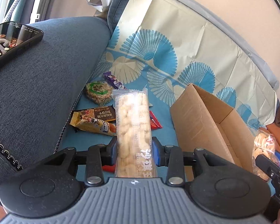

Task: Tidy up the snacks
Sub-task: 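Carry the cracker bag and rice-stick bag over the box with both tools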

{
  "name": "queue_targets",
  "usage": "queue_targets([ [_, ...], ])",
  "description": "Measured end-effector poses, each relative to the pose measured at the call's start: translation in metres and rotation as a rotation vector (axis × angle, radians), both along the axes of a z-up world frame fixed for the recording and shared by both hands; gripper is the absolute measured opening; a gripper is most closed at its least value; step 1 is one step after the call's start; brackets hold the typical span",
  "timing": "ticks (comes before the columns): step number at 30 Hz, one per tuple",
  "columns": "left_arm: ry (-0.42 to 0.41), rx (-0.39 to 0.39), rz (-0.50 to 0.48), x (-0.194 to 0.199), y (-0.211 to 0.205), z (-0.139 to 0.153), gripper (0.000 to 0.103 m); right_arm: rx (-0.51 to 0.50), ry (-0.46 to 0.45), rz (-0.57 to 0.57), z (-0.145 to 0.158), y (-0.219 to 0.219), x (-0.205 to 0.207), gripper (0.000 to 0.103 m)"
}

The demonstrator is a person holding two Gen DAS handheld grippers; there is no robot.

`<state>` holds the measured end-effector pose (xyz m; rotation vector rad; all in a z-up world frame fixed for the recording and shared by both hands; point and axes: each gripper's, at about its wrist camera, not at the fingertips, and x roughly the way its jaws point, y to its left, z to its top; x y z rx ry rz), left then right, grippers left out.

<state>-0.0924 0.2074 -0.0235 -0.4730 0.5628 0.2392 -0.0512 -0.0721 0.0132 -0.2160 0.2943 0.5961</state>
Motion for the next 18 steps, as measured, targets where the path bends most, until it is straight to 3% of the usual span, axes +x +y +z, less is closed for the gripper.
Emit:
queue_targets([
  [18, 0.046, 0.016, 0.047, 0.010, -0.007, -0.003, 0.040, 0.205, 0.079, -0.132, -0.010, -0.060, 0.061, 0.058],
])
